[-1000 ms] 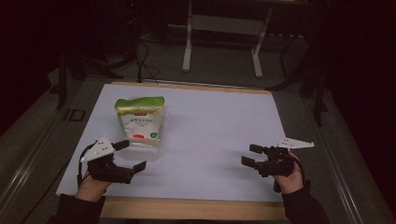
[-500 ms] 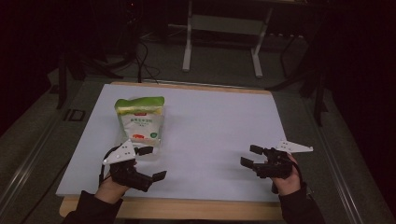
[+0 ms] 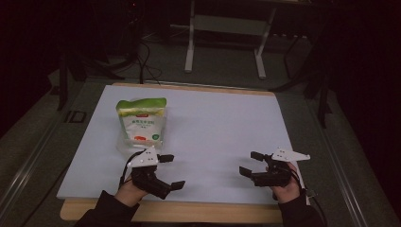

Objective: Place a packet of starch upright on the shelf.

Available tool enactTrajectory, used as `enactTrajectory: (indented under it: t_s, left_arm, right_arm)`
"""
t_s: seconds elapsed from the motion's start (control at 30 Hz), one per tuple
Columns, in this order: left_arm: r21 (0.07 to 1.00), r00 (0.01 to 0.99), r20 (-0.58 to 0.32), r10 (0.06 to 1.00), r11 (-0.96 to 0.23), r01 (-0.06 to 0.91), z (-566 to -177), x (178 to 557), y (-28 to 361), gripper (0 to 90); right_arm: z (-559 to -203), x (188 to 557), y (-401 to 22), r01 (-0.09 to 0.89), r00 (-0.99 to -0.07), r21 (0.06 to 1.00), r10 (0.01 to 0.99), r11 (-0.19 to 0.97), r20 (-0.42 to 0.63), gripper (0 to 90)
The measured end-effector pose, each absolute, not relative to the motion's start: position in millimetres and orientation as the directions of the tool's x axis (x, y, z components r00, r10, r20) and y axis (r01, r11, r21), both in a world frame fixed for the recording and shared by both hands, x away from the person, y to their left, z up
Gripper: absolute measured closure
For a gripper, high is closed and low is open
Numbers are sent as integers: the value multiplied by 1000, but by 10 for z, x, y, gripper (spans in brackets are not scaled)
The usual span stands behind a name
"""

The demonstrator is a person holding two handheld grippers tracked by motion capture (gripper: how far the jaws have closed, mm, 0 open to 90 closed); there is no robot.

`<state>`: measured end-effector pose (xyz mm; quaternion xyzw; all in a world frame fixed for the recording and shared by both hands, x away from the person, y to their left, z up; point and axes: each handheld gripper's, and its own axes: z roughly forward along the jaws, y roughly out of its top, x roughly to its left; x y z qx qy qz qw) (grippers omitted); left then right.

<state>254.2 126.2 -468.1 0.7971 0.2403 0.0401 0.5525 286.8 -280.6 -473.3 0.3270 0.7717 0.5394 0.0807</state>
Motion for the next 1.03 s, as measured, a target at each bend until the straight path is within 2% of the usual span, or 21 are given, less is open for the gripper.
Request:
enactTrajectory:
  t_s: [0.37,0.63,0.9,1.03]
  left_arm:
    - [892,896,-202,395,-304,335,-4806,2523,1172,18]
    - [897,912,-131,388,-346,276,-4909,2459,1108,18]
    - [900,897,-67,436,-361,243,-5013,2460,1088,18]
    - [898,894,-67,444,-364,248,-5048,2475,1090,18]
  right_arm:
    - [-4795,2739,-2691,356,-776,900,615,251,136,145]
    - [-4809,2734,-2646,308,-782,912,618,269,82,145]
    - [-4814,2748,-2672,308,-777,916,624,258,85,146]
    - [-4819,2744,-2661,315,-778,913,622,258,92,150]
